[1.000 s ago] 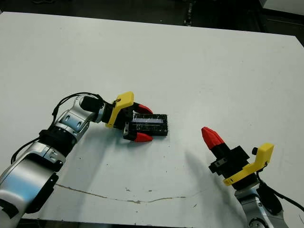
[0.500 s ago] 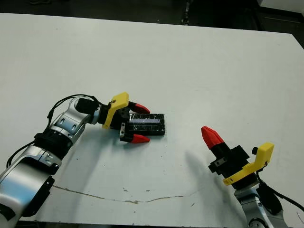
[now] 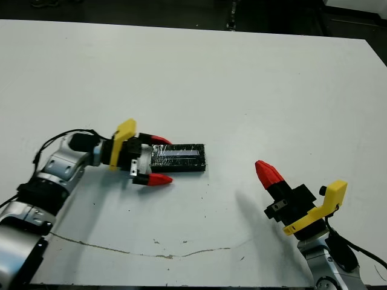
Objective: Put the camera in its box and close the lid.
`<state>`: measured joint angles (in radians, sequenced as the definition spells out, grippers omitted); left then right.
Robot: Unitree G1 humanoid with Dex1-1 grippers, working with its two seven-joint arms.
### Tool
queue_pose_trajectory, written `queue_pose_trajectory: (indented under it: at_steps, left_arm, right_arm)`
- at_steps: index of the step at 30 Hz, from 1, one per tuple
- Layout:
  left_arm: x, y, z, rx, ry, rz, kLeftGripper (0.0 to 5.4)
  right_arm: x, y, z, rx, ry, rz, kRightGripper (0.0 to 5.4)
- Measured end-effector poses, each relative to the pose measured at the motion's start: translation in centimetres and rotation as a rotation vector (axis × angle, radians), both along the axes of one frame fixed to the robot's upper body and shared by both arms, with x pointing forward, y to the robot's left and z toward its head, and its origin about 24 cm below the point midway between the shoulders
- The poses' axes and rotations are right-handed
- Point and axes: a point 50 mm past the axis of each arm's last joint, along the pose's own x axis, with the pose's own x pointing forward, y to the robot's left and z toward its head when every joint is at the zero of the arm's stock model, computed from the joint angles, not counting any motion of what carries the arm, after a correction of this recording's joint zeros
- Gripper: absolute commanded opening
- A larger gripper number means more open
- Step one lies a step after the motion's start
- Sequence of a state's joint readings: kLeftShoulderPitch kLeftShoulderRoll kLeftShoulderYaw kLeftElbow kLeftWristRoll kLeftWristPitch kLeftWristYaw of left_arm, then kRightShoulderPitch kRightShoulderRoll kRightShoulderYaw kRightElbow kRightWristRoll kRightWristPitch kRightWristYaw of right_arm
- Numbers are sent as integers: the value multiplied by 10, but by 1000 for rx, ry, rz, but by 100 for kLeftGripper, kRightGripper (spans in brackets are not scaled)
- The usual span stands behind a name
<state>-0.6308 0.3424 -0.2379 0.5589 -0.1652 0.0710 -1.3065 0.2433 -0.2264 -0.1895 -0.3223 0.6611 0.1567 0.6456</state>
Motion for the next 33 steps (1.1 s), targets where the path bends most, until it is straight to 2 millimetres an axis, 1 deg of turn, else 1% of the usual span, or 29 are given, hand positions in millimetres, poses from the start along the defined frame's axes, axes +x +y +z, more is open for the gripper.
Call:
queue_pose_trajectory:
  at_steps: [8,11,17,26,30,33]
  left_arm:
    - [-1,12,0,-4,1,40,539]
    - [-1,20,0,0,-9,68,539]
    - [-4,44,2,9,-39,147,539]
    - [-20,82,7,-25,-26,228,539]
    - [-28,93,15,-5,-18,256,539]
    - [-31,96,31,-41,-43,273,539]
  right_arm:
    - [2,-1,-2,2,-6,5,0]
    - [3,-1,-2,7,-8,10,0]
    - [5,-1,-1,1,-21,12,0]
    - [6,-2,-3,5,-19,23,0]
    - [6,-1,-3,5,-19,24,0]
    - [6,-1,-3,4,-20,25,0]
